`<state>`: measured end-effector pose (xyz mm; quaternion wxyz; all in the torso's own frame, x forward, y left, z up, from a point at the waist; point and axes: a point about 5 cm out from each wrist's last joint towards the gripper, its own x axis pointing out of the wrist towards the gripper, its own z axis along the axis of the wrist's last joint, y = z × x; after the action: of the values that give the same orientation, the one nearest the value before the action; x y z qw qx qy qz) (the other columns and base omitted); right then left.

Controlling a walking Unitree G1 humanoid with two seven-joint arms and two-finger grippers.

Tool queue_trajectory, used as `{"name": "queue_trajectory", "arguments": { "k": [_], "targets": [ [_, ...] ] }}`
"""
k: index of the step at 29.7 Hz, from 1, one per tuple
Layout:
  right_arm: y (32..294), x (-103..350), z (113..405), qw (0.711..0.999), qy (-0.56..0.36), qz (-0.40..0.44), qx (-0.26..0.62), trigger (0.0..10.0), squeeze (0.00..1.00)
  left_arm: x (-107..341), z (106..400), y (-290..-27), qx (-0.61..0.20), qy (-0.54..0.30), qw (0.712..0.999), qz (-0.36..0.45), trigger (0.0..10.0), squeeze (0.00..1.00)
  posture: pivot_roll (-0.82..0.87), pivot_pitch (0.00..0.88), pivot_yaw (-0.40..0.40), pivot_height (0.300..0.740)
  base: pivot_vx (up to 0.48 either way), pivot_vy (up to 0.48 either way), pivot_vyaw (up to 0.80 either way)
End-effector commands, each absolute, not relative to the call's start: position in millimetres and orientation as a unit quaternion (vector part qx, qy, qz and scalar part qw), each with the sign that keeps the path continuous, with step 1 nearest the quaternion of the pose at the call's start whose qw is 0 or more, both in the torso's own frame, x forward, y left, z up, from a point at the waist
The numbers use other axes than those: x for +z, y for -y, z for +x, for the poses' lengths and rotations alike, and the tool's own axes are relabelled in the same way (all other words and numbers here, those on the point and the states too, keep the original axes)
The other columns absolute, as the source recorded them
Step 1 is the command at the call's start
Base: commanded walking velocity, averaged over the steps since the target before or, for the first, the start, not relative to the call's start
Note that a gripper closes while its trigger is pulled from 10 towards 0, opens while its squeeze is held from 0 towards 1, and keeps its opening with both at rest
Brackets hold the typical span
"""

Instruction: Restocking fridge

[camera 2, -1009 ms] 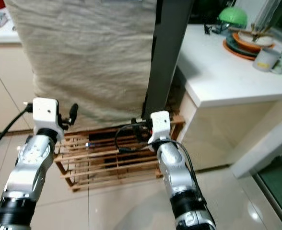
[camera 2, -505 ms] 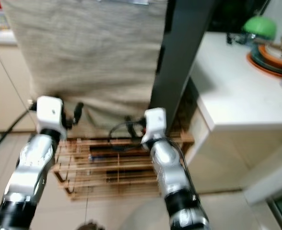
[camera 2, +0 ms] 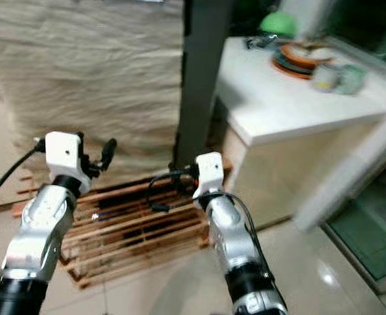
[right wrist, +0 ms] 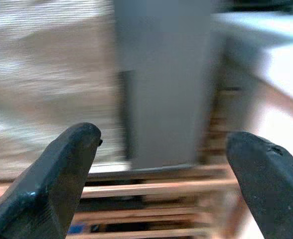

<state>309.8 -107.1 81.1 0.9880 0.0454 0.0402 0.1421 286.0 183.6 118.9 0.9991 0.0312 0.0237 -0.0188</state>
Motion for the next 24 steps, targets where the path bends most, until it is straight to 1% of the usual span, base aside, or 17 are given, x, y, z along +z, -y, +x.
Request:
{"name": "queue_trajectory", "arguments": {
  "k": [1, 4, 7, 8, 9, 10, 11, 12, 13, 14, 18, 24],
  "targets": [
    [131.1, 75.6, 303.5, 0.994, -0.043, 0.044, 0.089, 10.0, 0.25, 103.7, 269.8, -205.8, 0.014, -0.063, 0.997, 0.03, 10.0, 0.0, -0.01, 0.0, -0.048, 0.74, 0.0, 0.428, -0.8],
    [159.9, 65.3, 291.6, 0.998, -0.056, 0.015, 0.034, 10.0, 0.25, 90.4, 247.3, -214.4, 0.009, -0.092, 0.995, 0.04, 10.0, 0.0, -0.01, 0.0, -0.047, 0.74, 0.0, 0.431, -0.8],
    [173.5, 58.8, 283.9, 0.998, -0.067, -0.001, 0.011, 10.0, 0.25, 88.4, 238.4, -212.0, -0.004, -0.094, 0.995, 0.036, 10.0, 0.0, -0.01, 0.0, -0.048, 0.74, 0.0, 0.44, -0.8],
    [179.5, 53.6, 278.4, 0.997, -0.077, -0.008, 0.006, 10.0, 0.26, 91.4, 233.7, -204.9, -0.026, -0.079, 0.996, 0.035, 10.0, 0.0, -0.01, 0.0, -0.046, 0.74, 0.0, 0.45, -0.8],
    [179.5, 53.6, 278.4, 0.997, -0.077, -0.008, 0.006, 10.0, 0.26, 91.4, 233.7, -204.9, -0.026, -0.079, 0.996, 0.035, 10.0, 0.0, -0.01, 0.0, -0.046, 0.74, 0.0, 0.45, -0.8],
    [178.3, 52.9, 276.3, 0.997, -0.076, -0.013, 0.009, 10.0, 0.26, 100.5, 227.9, -188.8, -0.077, -0.04, 0.995, 0.042, 10.0, 0.0, -0.01, 0.0, -0.044, 0.74, 0.0, 0.45, -0.8],
    [176.6, 53.3, 276.3, 0.997, -0.076, -0.014, 0.013, 10.0, 0.26, 103.7, 225.1, -182.2, -0.1, -0.026, 0.994, 0.047, 10.0, 0.0, -0.01, 0.0, -0.044, 0.74, 0.0, 0.45, -0.8],
    [176.6, 53.3, 276.3, 0.997, -0.076, -0.014, 0.013, 10.0, 0.26, 103.7, 225.1, -182.2, -0.1, -0.026, 0.994, 0.047, 10.0, 0.0, -0.01, 0.0, -0.044, 0.74, 0.0, 0.45, -0.8],
    [174.3, 53.9, 276.3, 0.997, -0.074, -0.013, 0.018, 10.0, 0.26, 105.7, 222.3, -177.1, -0.118, -0.019, 0.991, 0.052, 10.0, 0.0, -0.01, 0.0, -0.045, 0.74, 0.0, 0.45, -0.8],
    [168.8, 54.8, 277.2, 0.997, -0.07, -0.011, 0.028, 10.0, 0.25, 107.8, 219.1, -172.7, -0.135, -0.01, 0.988, 0.067, 10.0, 0.0, 0.0, 0.0, -0.048, 0.74, 0.0, 0.0, 0.0],
    [159.3, 54.8, 279.9, 0.997, -0.07, -0.007, 0.045, 10.0, 0.24, 108.9, 221.5, -175.9, -0.117, -0.01, 0.991, 0.059, 10.0, 0.0, 0.01, 0.0, -0.058, 0.74, 0.0, 0.0, 0.0],
    [151.7, 53.9, 282.7, 0.995, -0.073, -0.009, 0.065, 10.0, 0.24, 117.8, 225.3, -169.8, -0.149, 0.01, 0.987, 0.065, 10.0, 0.0, 0.02, 0.0, -0.065, 0.74, 0.0, 0.0, 0.0]
  ]
}}
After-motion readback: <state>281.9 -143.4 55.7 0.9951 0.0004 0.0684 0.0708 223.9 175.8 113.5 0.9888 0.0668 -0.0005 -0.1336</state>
